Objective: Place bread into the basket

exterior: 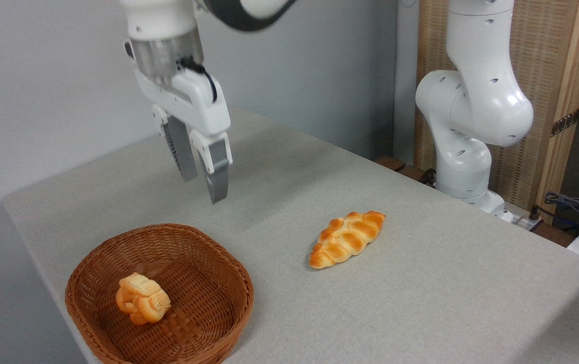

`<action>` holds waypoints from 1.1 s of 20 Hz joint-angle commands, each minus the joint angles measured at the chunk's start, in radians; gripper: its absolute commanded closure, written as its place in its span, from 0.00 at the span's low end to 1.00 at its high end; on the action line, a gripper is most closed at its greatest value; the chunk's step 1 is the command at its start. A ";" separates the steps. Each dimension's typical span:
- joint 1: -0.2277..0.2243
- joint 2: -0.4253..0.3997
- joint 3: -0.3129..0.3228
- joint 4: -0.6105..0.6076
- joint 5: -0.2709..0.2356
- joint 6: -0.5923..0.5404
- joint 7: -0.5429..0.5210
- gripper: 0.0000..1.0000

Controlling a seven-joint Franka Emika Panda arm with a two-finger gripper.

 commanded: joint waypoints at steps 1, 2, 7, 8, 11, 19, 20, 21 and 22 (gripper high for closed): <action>0.000 0.019 0.063 0.070 0.003 -0.059 0.032 0.00; -0.001 0.019 0.066 0.072 0.003 -0.059 0.032 0.00; 0.000 0.017 0.072 0.095 0.000 -0.058 0.027 0.00; 0.000 0.017 0.072 0.095 0.000 -0.058 0.026 0.00; 0.000 0.017 0.072 0.096 0.000 -0.058 0.026 0.00; 0.000 0.009 0.066 0.095 0.000 -0.061 0.032 0.00; 0.000 0.008 0.068 0.095 0.000 -0.062 0.030 0.00; 0.002 0.008 0.066 0.095 0.000 -0.061 0.032 0.00; 0.002 0.008 0.066 0.095 0.000 -0.061 0.032 0.00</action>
